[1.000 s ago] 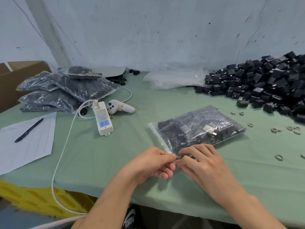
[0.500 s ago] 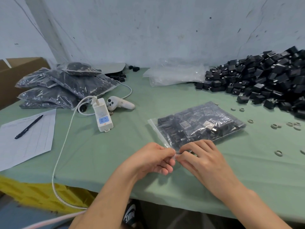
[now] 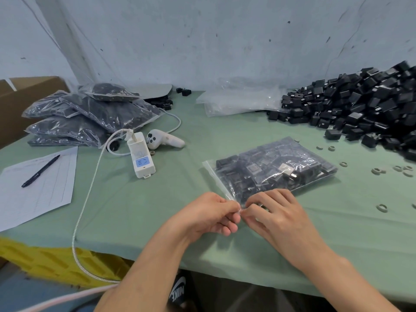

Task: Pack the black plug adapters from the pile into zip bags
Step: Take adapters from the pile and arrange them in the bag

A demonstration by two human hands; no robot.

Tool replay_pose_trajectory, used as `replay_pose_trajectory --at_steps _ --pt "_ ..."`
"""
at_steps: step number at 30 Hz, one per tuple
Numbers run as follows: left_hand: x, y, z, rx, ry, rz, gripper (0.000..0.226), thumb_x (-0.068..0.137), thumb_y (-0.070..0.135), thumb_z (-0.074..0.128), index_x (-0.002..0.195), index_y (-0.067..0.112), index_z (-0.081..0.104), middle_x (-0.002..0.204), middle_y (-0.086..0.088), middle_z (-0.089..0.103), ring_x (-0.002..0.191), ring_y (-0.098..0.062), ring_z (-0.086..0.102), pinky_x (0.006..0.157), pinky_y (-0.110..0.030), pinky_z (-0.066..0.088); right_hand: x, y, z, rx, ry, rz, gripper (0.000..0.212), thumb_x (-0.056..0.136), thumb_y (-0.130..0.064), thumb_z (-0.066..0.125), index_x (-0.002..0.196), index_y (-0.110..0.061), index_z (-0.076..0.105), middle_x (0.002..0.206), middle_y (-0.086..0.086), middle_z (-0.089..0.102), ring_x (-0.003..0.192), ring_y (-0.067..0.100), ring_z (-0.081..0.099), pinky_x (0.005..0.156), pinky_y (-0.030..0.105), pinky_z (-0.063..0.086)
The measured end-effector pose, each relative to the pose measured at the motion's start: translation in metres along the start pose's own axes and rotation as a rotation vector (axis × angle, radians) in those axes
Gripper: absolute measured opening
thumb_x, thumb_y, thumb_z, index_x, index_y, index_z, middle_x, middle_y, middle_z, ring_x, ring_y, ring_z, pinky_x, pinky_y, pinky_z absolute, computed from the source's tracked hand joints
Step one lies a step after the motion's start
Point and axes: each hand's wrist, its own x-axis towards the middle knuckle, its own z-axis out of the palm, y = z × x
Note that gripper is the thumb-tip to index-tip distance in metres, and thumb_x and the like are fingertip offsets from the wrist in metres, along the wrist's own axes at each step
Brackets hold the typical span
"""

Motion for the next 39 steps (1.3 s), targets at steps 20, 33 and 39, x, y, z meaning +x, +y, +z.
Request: replay_pose_trajectory --at_steps 20,33,39 --pt "0.0004 -0.0014 -0.0042 -0.097 -0.070 0.018 0.022 0.098 0.023 0.058 0.091 0.005 0.067 0.073 -0.003 0.068 0.059 -0.013 0.065 0.054 -0.019 0.052 0.0010 -0.0011 -0.0004 0.042 -0.021 -0.001 0.022 0.100 -0.024 0.055 0.085 -0.019 0.070 0.089 -0.008 0.065 0.079 0.017 0.062 0.078 0.032 0.047" --pt "-0.0001 -0.0020 -0.0051 -0.111 -0.078 0.020 0.023 0.098 0.025 0.059 0.089 0.006 0.068 0.073 -0.003 0.068 0.060 -0.013 0.065 0.055 -0.020 0.053 -0.0006 0.0001 -0.0007 -0.022 0.012 -0.003 0.022 0.101 -0.025 0.059 0.082 -0.019 0.070 0.086 -0.008 0.064 0.076 0.018 0.061 0.076 0.032 0.048" --pt "-0.0002 -0.0016 -0.0056 -0.117 -0.080 0.017 0.024 0.098 0.025 0.059 0.084 0.008 0.068 0.073 -0.003 0.068 0.060 -0.013 0.065 0.054 -0.019 0.053 -0.0007 0.0005 -0.0001 -0.028 0.019 -0.001 0.022 0.101 -0.027 0.060 0.082 -0.020 0.069 0.085 -0.007 0.064 0.075 0.019 0.061 0.074 0.034 0.049"
